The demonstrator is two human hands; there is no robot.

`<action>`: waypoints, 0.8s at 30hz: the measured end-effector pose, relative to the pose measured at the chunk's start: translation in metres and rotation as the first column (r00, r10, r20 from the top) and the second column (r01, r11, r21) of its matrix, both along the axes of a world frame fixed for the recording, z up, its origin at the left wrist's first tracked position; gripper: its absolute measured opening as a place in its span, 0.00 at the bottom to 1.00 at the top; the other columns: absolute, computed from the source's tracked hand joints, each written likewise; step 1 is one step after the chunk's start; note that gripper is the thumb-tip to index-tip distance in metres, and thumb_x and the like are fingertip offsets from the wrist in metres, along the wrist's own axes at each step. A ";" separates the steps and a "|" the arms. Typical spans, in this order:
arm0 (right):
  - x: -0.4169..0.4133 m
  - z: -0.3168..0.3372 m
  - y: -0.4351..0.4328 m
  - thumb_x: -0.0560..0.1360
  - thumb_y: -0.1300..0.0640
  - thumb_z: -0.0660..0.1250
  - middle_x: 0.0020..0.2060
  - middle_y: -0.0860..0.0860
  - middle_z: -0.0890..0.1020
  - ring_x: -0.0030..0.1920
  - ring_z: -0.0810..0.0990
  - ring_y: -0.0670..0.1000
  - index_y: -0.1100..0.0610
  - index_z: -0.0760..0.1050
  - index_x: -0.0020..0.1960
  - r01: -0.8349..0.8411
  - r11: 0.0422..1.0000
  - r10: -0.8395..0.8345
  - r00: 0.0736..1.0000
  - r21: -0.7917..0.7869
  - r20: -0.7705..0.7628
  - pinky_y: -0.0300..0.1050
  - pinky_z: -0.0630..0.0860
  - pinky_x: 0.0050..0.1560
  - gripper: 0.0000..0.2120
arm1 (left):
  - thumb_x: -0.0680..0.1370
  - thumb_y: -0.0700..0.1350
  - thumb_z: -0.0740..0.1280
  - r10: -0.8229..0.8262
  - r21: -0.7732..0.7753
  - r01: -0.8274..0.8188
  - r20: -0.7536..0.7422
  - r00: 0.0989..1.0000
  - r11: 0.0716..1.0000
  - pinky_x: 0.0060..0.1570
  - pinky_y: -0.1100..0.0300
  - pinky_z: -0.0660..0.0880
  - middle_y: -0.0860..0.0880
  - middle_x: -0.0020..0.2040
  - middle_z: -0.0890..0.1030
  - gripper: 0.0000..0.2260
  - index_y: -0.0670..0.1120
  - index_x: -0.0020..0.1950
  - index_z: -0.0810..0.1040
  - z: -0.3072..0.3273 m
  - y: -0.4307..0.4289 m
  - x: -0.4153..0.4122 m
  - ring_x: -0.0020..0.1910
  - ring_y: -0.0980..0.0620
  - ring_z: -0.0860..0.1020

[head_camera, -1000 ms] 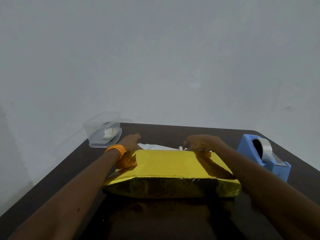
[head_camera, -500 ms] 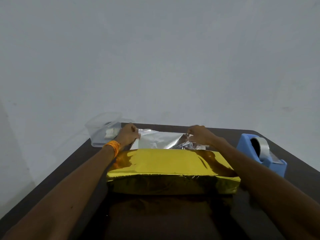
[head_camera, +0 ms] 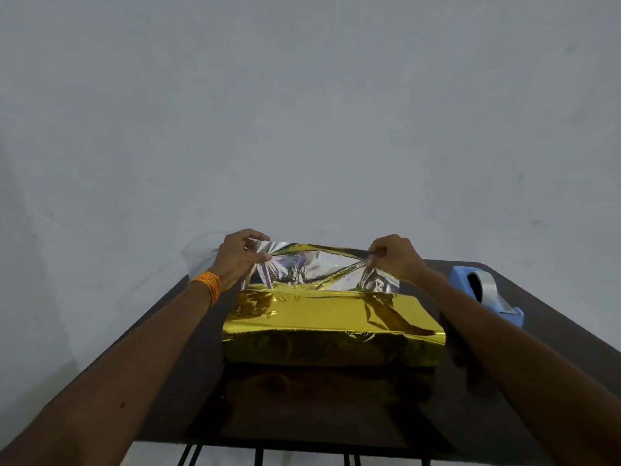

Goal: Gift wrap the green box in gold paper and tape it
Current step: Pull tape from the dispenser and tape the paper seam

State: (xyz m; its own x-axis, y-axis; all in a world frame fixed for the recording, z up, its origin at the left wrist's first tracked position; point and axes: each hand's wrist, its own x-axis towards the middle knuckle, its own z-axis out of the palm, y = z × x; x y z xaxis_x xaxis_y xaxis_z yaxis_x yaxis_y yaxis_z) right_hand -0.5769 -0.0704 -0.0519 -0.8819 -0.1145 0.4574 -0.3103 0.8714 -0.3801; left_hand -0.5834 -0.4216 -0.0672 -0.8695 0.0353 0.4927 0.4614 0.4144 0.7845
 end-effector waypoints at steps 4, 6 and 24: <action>0.021 0.003 -0.001 0.73 0.64 0.72 0.36 0.48 0.83 0.37 0.77 0.41 0.55 0.83 0.42 -0.078 0.995 0.073 0.995 -0.069 -0.073 0.31 0.68 0.37 0.05 | 0.71 0.38 0.77 -0.022 -0.073 0.016 -0.077 0.997 0.997 0.43 0.63 0.76 0.48 0.40 0.81 0.09 0.44 0.51 0.84 0.008 -0.007 0.018 0.41 0.51 0.78; 0.036 0.004 0.001 0.73 0.63 0.72 0.37 0.46 0.83 0.38 0.77 0.40 0.55 0.84 0.43 -0.094 0.991 0.085 0.991 -0.096 -0.099 0.29 0.68 0.38 0.04 | 0.72 0.38 0.76 -0.027 -0.076 0.022 -0.066 0.997 0.997 0.47 0.60 0.77 0.46 0.42 0.83 0.08 0.43 0.50 0.84 0.010 -0.010 0.026 0.44 0.53 0.80; 0.123 -0.004 0.009 0.73 0.65 0.65 0.36 0.43 0.82 0.40 0.80 0.46 0.50 0.82 0.41 -0.165 0.942 0.119 0.979 0.294 0.166 0.50 0.79 0.45 0.12 | 0.68 0.27 0.68 -0.010 -0.531 0.038 0.055 0.998 0.847 0.38 0.64 0.73 0.49 0.36 0.82 0.16 0.49 0.39 0.84 0.008 -0.049 0.117 0.37 0.56 0.78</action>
State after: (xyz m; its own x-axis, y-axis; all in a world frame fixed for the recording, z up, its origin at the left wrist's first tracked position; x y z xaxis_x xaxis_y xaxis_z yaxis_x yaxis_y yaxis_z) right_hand -0.4536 -0.0618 -0.0561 -0.8997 -0.3573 0.2507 -0.4013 0.9031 -0.1531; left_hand -0.4664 -0.4706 -0.0595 -0.8869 0.3010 0.3505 0.4443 0.7635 0.4687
